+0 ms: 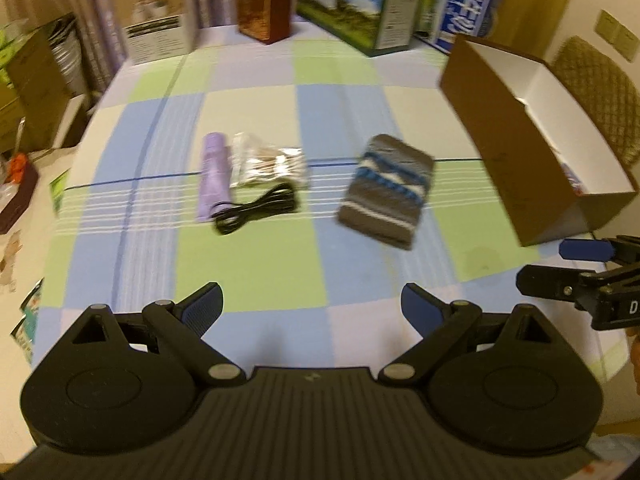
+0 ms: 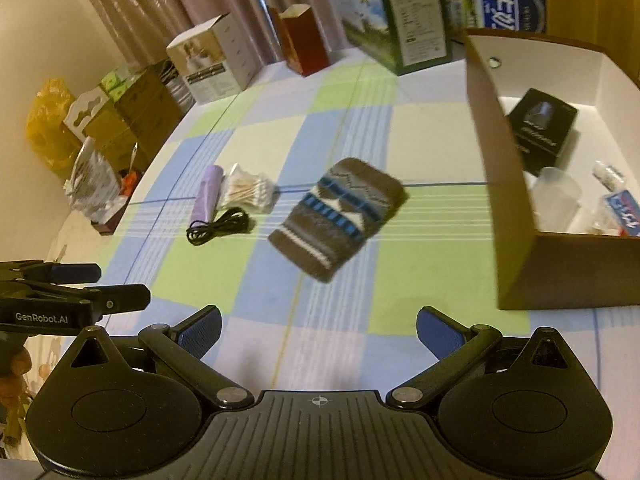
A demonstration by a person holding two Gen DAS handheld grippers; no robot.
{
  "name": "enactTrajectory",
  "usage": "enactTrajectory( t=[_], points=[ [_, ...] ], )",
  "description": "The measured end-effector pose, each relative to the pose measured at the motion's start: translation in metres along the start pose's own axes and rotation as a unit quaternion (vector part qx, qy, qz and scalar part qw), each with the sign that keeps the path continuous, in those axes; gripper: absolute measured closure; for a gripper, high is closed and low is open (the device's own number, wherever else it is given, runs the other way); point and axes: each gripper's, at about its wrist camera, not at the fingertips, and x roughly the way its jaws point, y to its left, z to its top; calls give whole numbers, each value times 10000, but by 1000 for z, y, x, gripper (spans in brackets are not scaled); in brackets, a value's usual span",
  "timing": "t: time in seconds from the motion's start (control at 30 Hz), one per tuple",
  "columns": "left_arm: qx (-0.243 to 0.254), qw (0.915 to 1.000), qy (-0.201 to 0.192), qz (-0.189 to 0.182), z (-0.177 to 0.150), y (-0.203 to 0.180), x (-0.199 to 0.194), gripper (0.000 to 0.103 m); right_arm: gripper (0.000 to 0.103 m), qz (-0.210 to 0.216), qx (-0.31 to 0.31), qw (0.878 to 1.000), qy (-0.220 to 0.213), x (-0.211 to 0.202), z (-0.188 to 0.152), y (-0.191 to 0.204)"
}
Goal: Organize objects
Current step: 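Grasp the black cable with left tool while right tool grasps the striped knit sock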
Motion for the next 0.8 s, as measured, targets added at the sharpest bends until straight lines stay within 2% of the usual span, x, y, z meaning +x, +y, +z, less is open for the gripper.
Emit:
enactTrajectory(
  t=[0.17,0.3,0.6,0.8],
  points=[
    [-111,9998,-54,142,-3,21,3,9,2,-88,-13,9999,50,21,3,10],
    [-143,9995,-244,153,-3,33,10,9,2,-142,9,9998,112,37,6,13],
    [499,9973,-532,-76,8,39,42,10,2,-322,255,9988,271,62,13,2],
    [946,9947,-358,-166,25,41,81,15,2,-473,498,9970,365,71,17,-11]
  ],
)
